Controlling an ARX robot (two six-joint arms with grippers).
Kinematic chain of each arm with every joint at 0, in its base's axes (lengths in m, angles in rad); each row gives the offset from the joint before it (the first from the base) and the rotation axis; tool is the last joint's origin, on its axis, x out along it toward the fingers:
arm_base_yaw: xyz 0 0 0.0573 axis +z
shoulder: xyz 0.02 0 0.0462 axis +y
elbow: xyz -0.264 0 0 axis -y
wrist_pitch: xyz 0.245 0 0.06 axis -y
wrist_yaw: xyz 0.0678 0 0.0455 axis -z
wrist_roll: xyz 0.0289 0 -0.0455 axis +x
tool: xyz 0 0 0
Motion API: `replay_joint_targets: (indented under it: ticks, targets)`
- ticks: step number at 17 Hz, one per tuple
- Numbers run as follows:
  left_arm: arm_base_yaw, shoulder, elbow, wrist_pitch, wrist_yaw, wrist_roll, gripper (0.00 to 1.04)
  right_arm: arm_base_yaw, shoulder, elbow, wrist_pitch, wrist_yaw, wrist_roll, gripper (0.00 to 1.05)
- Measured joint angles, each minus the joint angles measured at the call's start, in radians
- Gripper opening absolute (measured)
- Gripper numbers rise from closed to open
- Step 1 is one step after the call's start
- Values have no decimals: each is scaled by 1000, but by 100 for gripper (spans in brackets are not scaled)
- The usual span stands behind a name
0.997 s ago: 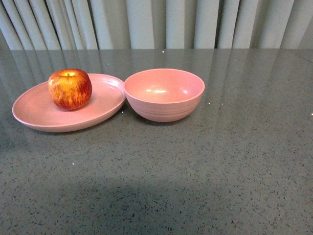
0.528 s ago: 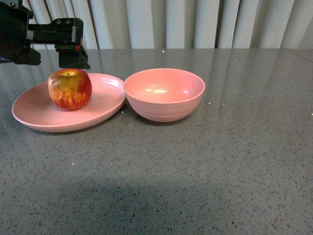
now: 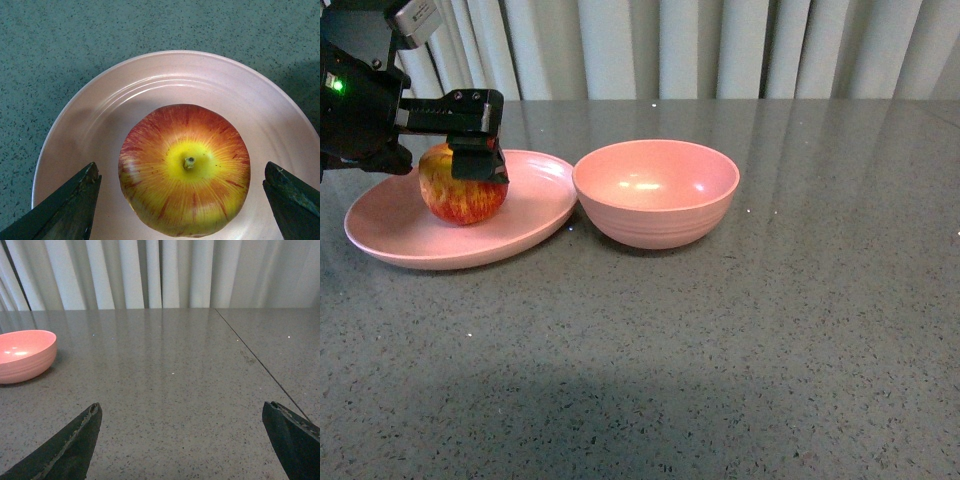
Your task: Move apple from plate to bowl
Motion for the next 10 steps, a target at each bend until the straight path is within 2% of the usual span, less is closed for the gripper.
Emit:
replay_joint_targets:
  ticks: [10]
  targets:
    - [6, 11, -26, -10, 2, 14, 97, 0, 0, 0, 0, 0, 0, 98]
